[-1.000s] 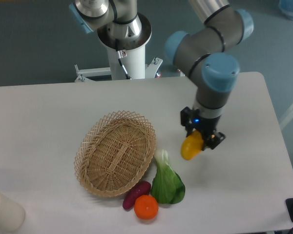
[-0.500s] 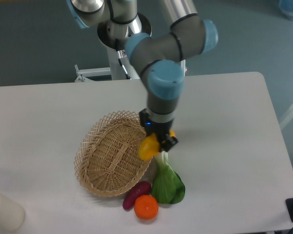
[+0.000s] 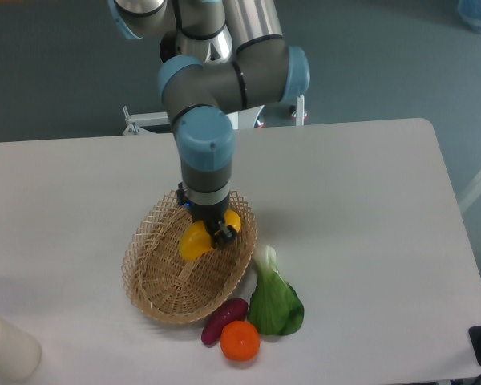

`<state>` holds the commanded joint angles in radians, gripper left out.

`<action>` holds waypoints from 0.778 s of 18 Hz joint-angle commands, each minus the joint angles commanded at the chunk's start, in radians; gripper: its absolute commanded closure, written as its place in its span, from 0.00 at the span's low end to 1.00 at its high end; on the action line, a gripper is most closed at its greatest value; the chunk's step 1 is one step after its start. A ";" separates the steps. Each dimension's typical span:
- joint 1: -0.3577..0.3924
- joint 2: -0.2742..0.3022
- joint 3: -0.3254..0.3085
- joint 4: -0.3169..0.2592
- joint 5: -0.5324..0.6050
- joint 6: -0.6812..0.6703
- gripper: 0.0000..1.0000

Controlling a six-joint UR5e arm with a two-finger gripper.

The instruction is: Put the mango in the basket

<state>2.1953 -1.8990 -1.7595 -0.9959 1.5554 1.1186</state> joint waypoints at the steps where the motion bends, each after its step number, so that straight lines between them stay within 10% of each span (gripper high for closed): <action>1: -0.014 -0.008 0.000 0.023 -0.002 -0.040 0.48; 8: -0.040 -0.011 -0.003 0.043 -0.011 -0.079 0.00; 14: -0.022 0.000 0.020 0.029 -0.005 -0.065 0.00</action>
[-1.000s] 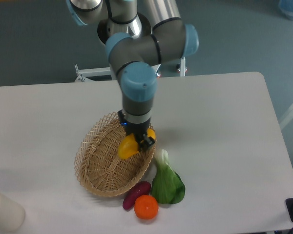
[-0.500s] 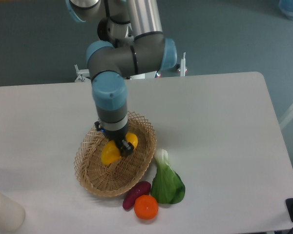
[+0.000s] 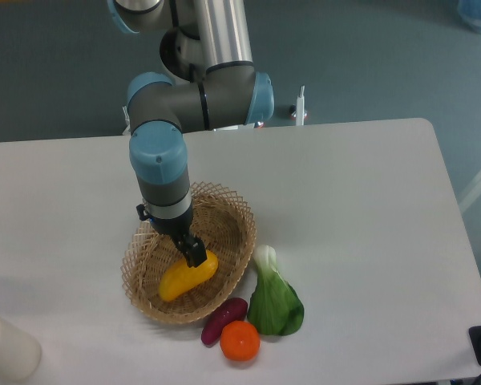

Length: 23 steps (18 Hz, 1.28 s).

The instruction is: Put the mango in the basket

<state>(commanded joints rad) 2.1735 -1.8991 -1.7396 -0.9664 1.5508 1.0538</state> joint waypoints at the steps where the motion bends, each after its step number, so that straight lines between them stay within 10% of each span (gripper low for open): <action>1: 0.023 0.003 0.005 -0.005 0.002 0.012 0.00; 6: 0.158 0.075 0.028 -0.159 0.000 0.254 0.00; 23: 0.411 0.015 0.111 -0.143 0.003 0.497 0.00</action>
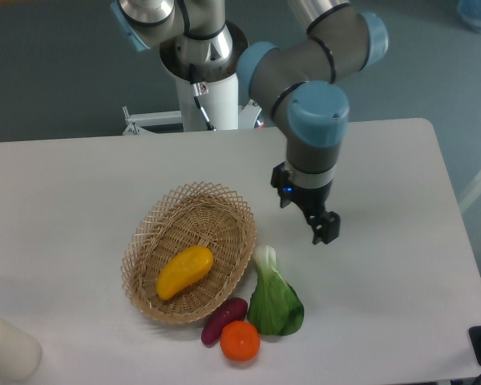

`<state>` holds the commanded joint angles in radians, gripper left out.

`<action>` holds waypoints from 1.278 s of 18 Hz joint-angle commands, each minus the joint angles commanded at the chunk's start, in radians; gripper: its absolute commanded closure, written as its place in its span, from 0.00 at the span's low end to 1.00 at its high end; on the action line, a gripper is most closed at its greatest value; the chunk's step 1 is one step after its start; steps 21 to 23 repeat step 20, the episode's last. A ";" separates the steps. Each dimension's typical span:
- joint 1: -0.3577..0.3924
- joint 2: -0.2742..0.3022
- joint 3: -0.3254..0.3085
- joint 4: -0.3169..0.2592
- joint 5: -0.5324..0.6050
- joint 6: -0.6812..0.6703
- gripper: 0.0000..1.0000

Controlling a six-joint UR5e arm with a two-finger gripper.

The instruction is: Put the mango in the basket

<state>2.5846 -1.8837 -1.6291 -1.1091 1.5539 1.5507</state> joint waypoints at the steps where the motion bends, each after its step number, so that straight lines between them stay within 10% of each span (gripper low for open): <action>1: 0.014 -0.003 0.003 0.000 0.000 0.021 0.00; 23: 0.147 -0.028 0.009 -0.002 -0.011 0.129 0.00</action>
